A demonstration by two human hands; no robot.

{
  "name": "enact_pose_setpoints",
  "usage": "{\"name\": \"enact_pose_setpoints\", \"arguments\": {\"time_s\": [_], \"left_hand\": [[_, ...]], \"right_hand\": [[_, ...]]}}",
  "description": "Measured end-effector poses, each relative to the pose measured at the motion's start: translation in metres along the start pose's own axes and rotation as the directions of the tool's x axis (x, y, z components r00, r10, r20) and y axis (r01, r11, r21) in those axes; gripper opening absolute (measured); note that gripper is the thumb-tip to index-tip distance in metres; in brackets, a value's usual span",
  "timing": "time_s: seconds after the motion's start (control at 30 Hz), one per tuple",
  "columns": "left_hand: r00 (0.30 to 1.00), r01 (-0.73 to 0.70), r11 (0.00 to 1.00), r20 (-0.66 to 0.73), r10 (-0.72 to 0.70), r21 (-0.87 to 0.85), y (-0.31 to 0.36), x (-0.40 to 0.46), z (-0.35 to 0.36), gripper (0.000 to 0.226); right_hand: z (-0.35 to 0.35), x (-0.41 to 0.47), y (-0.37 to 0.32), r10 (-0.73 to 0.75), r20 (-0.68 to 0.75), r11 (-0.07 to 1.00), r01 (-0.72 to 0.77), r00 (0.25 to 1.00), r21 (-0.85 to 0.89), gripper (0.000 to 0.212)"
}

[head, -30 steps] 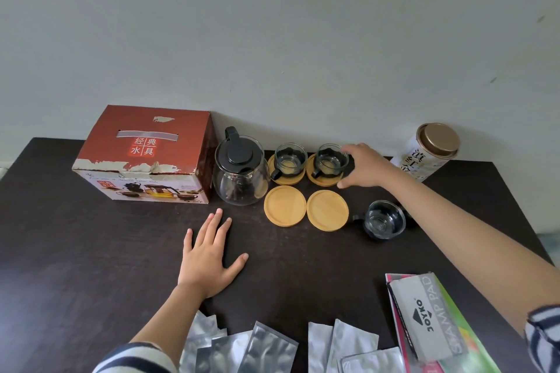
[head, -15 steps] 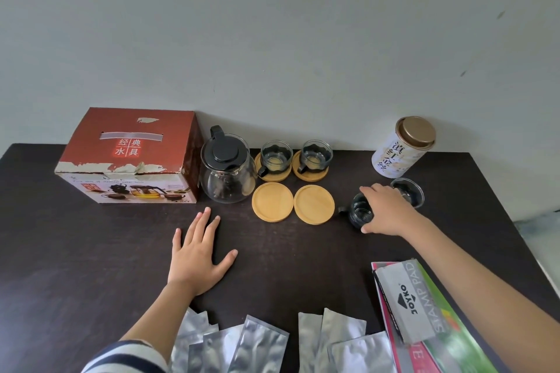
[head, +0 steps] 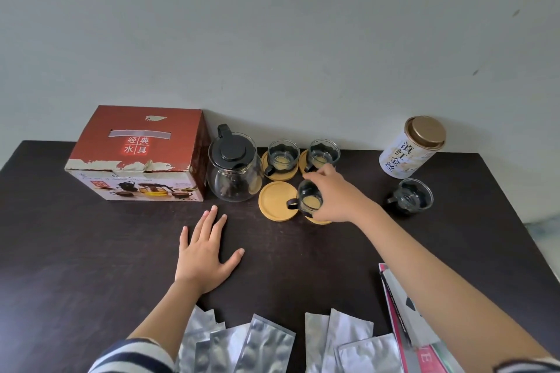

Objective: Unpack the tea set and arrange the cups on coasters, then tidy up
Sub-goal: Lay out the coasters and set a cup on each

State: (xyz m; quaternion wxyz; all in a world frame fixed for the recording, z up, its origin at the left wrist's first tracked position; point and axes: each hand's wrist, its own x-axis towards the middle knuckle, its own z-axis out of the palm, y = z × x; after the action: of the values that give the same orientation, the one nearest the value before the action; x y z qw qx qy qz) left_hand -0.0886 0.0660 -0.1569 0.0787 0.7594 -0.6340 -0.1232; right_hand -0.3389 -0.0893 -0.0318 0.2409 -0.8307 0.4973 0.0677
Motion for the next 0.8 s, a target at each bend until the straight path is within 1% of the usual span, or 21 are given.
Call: {"name": "enact_pose_setpoints", "arguments": {"time_s": [0.2,0.4,0.6,0.7,0.8], "left_hand": [[1.0,-0.004,1.0,0.002,0.004,0.006,0.0,0.0,-0.001,0.085],[1.0,0.001,1.0,0.003,-0.001,0.018,0.0,0.0,-0.001,0.085],[1.0,0.001,1.0,0.005,-0.001,0.015,0.0,0.0,-0.001,0.085],[1.0,0.0,1.0,-0.004,0.0,0.008,0.0,0.0,-0.001,0.084],[1.0,0.001,1.0,-0.007,-0.001,0.003,-0.001,0.0,0.0,0.084]], "right_hand": [[0.01,0.026,-0.027,-0.113,-0.013,0.993,0.113,0.993,0.02,0.09],[0.018,0.039,-0.035,-0.141,0.048,0.99,0.14,0.989,0.031,0.097],[0.021,0.038,-0.032,-0.165,0.037,0.984,0.162,0.986,0.075,0.097],[0.024,0.028,-0.026,-0.156,-0.014,0.977,0.156,0.988,0.148,0.099],[0.023,0.011,-0.013,-0.117,-0.107,0.972,0.136,0.987,0.192,0.093]]}}
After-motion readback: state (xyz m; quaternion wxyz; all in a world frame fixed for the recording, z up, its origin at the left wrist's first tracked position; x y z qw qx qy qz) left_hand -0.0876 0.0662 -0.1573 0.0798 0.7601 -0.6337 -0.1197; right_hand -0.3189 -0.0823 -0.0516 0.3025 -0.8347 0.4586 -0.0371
